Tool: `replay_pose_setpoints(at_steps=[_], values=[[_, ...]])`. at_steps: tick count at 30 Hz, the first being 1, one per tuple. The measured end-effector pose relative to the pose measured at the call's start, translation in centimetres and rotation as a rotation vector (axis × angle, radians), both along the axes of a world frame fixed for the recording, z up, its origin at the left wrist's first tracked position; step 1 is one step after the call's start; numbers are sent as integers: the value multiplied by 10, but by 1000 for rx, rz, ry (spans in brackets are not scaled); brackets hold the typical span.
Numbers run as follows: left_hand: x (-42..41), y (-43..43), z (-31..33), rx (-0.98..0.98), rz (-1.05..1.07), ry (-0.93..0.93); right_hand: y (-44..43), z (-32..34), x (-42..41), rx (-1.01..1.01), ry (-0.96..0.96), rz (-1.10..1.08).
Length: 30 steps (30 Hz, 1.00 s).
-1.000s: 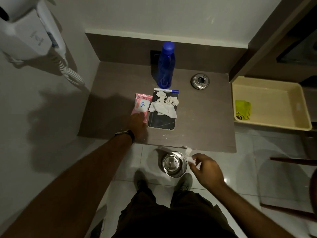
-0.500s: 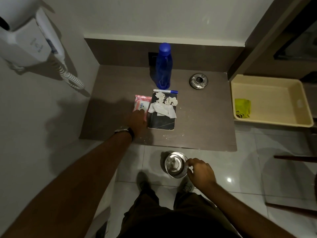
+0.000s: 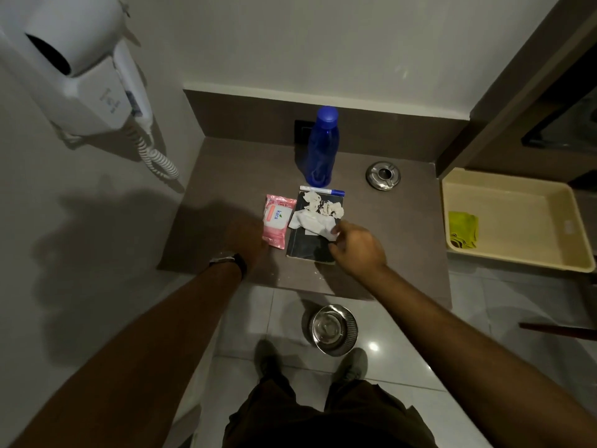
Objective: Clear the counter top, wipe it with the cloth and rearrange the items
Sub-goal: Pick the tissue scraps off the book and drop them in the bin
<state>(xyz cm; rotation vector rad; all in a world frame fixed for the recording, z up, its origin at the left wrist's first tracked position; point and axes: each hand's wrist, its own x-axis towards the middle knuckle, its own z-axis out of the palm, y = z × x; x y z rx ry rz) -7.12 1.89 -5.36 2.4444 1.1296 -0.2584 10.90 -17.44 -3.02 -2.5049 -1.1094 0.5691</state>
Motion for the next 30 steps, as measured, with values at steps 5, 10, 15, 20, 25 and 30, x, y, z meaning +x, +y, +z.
replay_pose_setpoints(at_steps=[5,10,15,20,25,30], values=[[-14,0,-3,73,-44,51,52,-18,3,-147,74,-37],[-25,0,-10,85,-65,113,69,-41,3,-272,21,22],[-32,7,-12,88,-76,128,67,-55,9,-223,-32,41],[-38,12,-15,76,-123,211,46,-52,1,45,35,-109],[-42,12,-20,91,-50,183,-35,-28,-21,303,67,-101],[-40,4,-22,106,-61,186,-129,-14,-49,375,166,-194]])
